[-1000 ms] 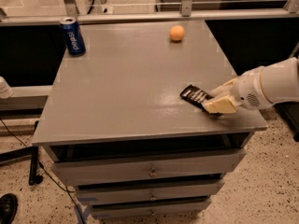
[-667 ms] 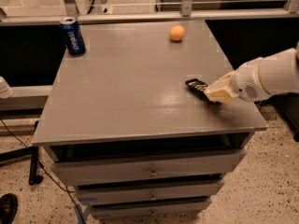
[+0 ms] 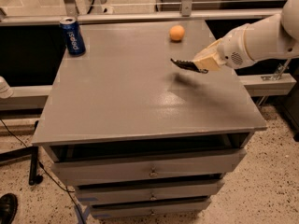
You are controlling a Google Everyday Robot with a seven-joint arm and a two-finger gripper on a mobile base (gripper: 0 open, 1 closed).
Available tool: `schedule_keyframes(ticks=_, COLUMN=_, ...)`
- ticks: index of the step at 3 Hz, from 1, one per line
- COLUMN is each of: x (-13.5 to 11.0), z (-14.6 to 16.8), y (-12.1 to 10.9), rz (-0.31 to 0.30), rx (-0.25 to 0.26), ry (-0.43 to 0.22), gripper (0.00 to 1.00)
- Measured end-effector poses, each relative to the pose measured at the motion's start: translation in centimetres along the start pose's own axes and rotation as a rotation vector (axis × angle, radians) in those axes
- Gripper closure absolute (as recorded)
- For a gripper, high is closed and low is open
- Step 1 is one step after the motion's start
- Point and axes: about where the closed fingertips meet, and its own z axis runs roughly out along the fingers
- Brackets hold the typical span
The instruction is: Move rxbar chocolate near pepsi can
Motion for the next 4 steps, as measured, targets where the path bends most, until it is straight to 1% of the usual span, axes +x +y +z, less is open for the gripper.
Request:
schedule_keyframes(ticks=1, x=0.0, z=0.0, y=0.0, rz=0.000, rx=0.000, ry=0.000, gripper=1.00)
schedule_keyframes(ticks=2, x=-2.3, z=1.1, y=-0.2, rz=-0.055, rx=0.016, ry=-0.054, gripper=1.00)
schedule_keyframes(ticks=3, x=-6.6, z=4.3, y=-1.2, rz=-0.149, rx=0.015, ry=-0.125, gripper=1.00)
schedule_keyframes(ticks=4, x=-9.8, z=8.9, y=-1.6, rz=-0.227, rx=0.000, ry=-0.165, gripper=1.00)
